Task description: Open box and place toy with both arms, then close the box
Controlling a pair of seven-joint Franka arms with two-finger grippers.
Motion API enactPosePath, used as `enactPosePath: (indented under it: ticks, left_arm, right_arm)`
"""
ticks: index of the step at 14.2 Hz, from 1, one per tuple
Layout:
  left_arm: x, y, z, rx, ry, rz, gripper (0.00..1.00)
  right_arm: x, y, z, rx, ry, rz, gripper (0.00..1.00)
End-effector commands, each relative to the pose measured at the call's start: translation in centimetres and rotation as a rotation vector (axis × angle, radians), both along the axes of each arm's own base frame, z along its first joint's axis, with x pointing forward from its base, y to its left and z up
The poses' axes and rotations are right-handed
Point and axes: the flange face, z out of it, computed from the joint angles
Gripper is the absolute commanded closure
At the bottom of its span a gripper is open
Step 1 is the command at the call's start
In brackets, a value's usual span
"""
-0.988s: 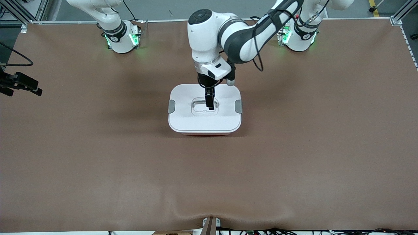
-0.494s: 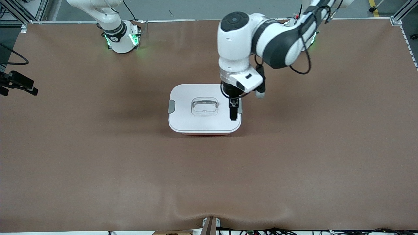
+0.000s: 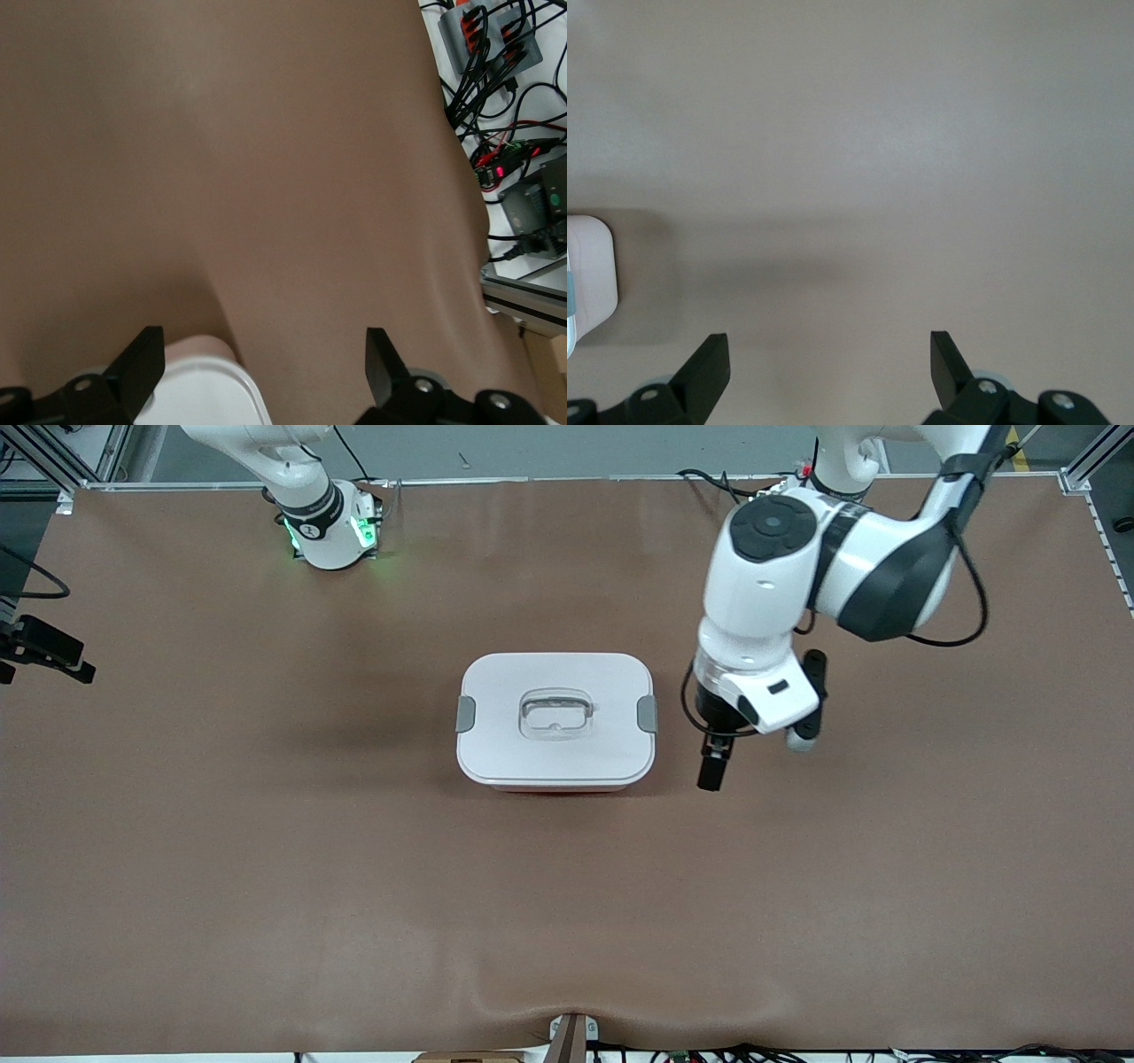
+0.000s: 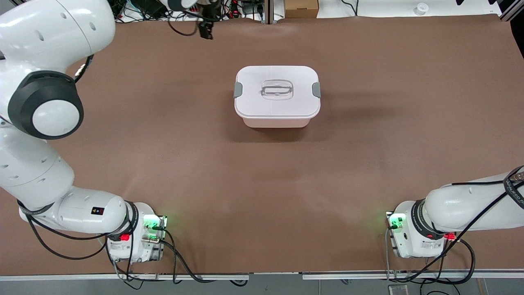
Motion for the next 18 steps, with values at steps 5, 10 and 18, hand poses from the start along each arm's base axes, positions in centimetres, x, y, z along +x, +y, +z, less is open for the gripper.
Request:
enactPosePath:
  ticks: [5, 10, 18]
  left_arm:
    - [1.5, 10.7, 2.0, 0.105, 0.191, -0.413, 0.00]
    - [1.9, 18.3, 5.2, 0.159, 0.257, -0.639, 0.00]
    - [-0.7, 25.6, 11.5, 0.144, 0.270, -1.019, 0.00]
  right_arm:
    - [-0.2, -0.3, 0.6, 0.003, -0.003, -0.003, 0.00]
    - [-0.2, -0.3, 0.6, 0.003, -0.003, -0.003, 0.00]
    - [-0.2, -0.4, 0.6, 0.001, -0.004, -0.004, 0.00]
